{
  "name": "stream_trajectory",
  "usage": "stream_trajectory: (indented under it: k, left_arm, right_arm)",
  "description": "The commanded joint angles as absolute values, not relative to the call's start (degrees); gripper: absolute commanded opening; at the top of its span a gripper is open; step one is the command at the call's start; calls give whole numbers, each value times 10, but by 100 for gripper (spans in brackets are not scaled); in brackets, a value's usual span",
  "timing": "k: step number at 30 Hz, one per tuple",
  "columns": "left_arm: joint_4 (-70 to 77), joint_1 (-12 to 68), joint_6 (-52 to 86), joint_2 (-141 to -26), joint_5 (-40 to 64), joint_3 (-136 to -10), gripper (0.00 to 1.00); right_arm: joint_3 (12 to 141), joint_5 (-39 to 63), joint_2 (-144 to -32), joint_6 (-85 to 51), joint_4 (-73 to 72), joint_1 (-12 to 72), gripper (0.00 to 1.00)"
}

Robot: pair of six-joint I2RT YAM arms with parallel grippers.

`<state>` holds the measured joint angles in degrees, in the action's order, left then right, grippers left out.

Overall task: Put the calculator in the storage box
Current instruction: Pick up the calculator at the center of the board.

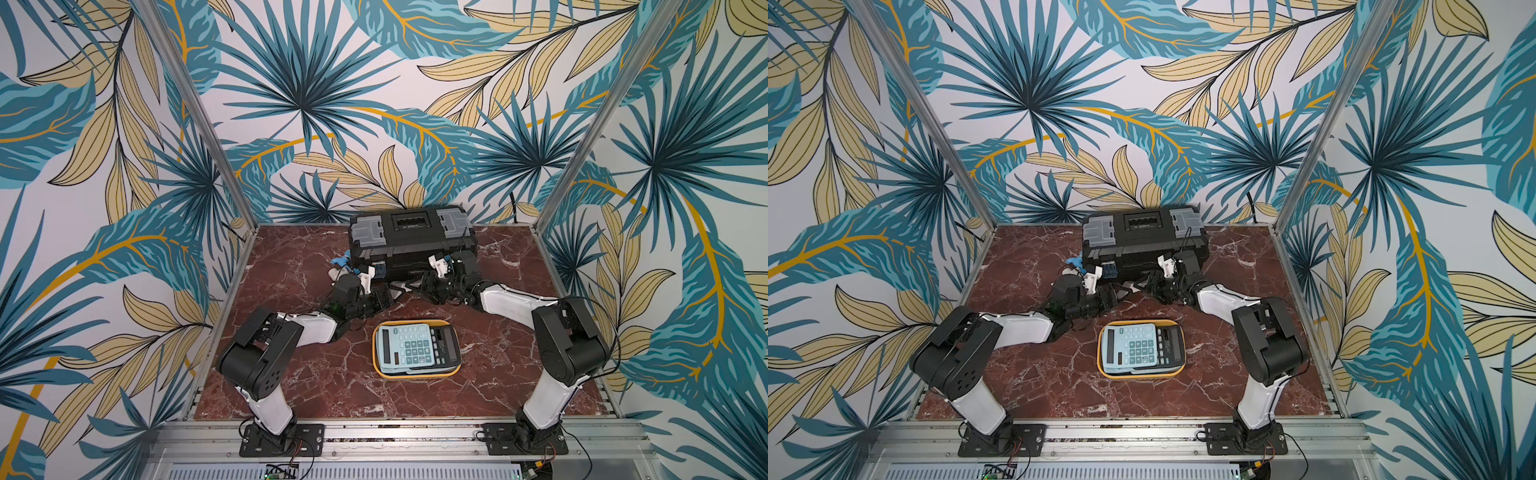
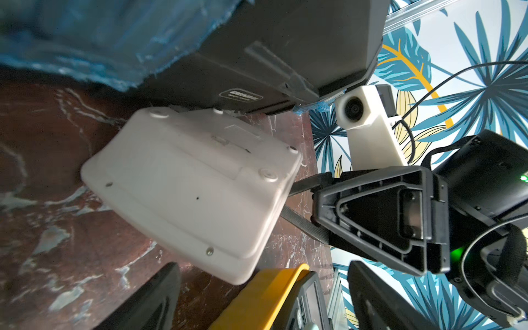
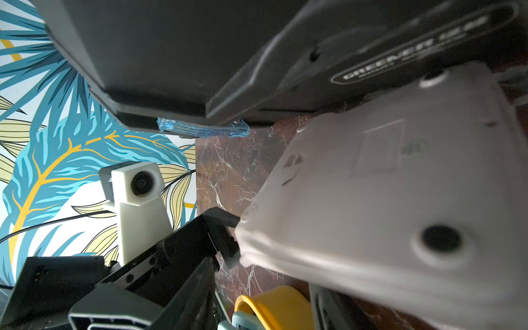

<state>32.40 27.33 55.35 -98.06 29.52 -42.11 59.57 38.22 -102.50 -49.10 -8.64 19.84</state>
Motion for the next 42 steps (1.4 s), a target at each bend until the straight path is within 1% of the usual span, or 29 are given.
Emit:
stream_trajectory:
  k: [1, 8, 15, 21, 27, 31, 35, 42]
  left_arm:
    - [294, 274, 525, -986, 289, -444, 96]
    - [299, 273, 525, -993, 293, -445, 96]
    - [304, 270, 525, -987, 298, -437, 96]
    - [321, 262, 531, -976, 304, -417, 96]
    - [327, 253, 532, -968, 312, -407, 96]
    - [335, 250, 534, -967, 317, -402, 96]
    - [339, 246, 536, -966, 320, -398, 95]
    - [334, 244, 535, -950, 322, -390, 95]
  right_arm:
    - [592, 366, -1038, -490, -73, 194, 60]
    - [589, 344, -1056, -550, -104, 193, 60]
    - [574, 305, -1049, -601, -132, 192, 60]
    - [556, 266, -1046, -641, -154, 189, 62]
    - [545, 241, -1046, -674, -175, 185, 61]
    - [540, 234, -1052, -695, -196, 185, 54]
    - [536, 234, -1057, -709, -213, 184, 39]
    - [507, 225, -1033, -714, -227, 185, 17]
